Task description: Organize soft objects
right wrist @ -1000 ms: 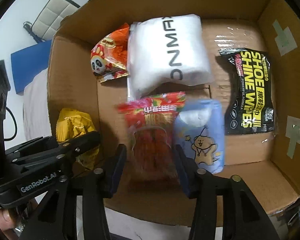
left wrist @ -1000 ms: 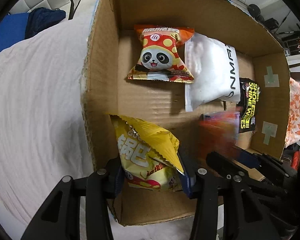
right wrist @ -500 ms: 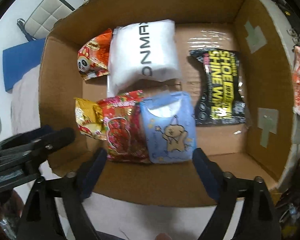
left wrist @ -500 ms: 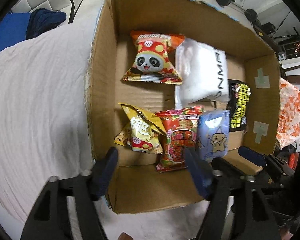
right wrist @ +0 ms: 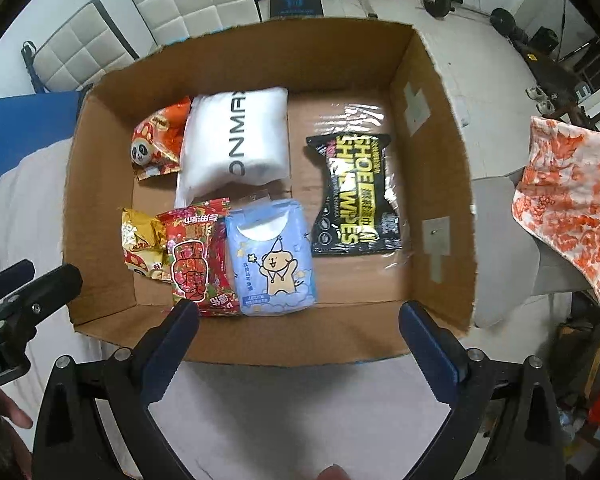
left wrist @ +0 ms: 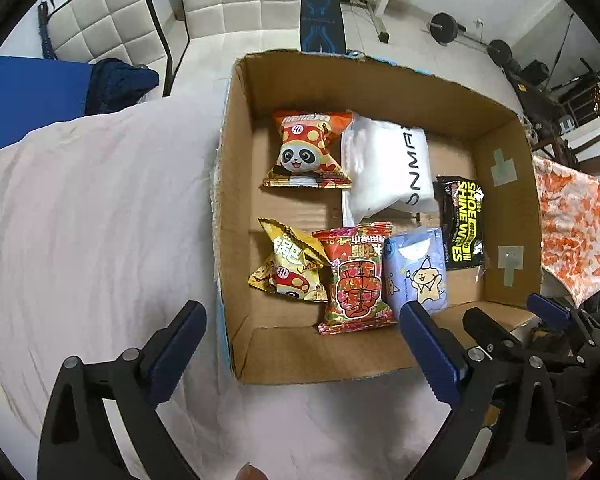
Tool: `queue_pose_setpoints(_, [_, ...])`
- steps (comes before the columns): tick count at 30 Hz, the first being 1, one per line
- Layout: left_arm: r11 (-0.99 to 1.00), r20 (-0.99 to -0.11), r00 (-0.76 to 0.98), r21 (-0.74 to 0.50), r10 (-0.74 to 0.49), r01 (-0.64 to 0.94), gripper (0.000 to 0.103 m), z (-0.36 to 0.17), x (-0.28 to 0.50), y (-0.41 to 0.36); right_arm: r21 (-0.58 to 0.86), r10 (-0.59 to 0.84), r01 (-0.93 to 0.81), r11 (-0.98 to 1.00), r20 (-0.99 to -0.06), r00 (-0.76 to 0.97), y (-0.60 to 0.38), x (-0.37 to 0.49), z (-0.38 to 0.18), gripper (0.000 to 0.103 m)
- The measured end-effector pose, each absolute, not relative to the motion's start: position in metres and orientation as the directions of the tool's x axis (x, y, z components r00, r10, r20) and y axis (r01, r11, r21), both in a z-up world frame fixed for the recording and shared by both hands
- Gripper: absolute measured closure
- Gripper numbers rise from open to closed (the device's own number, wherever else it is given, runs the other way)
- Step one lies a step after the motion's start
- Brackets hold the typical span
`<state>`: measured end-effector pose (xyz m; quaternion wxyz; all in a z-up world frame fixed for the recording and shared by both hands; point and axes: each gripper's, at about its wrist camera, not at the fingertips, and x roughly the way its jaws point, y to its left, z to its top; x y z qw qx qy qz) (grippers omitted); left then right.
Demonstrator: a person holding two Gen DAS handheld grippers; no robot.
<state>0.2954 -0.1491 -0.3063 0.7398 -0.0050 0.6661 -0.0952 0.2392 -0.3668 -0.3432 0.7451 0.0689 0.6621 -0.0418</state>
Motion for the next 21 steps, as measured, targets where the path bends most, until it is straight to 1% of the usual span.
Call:
queue_pose_setpoints(8, [0.987,-0.980,0.153,-0.105,-0.124,0.123,0.004,-0.294,0.277,-0.154,0.035,0.010,0.149,0.988,-0.986,0.166,-0.372,0.227,-0.323,0.001])
queue_pose_setpoints(12, [0.988,-0.973,0.194,-0.103,-0.125,0.117,0.004,-0.278,0.262,-0.154,0.047,0.015,0.148,0.988,-0.977,0.211,-0.372,0.209,-0.300,0.001])
queue_pose_setpoints(15, [0.989,-0.962,0.243,-0.095,-0.122,0.117,0.004,-0.254,0.246,-0.152,0.053,0.011,0.153,0.987,-0.965,0.260,-0.370,0.188,-0.272,0.001])
queue_pose_setpoints(21, [0.987,-0.915,0.383,-0.083,-0.130,0.137,0.004,-0.183,0.197,-0.145,0.051,-0.015,0.175,0.983,-0.934,0.357,-0.366,0.131,-0.210,0.001])
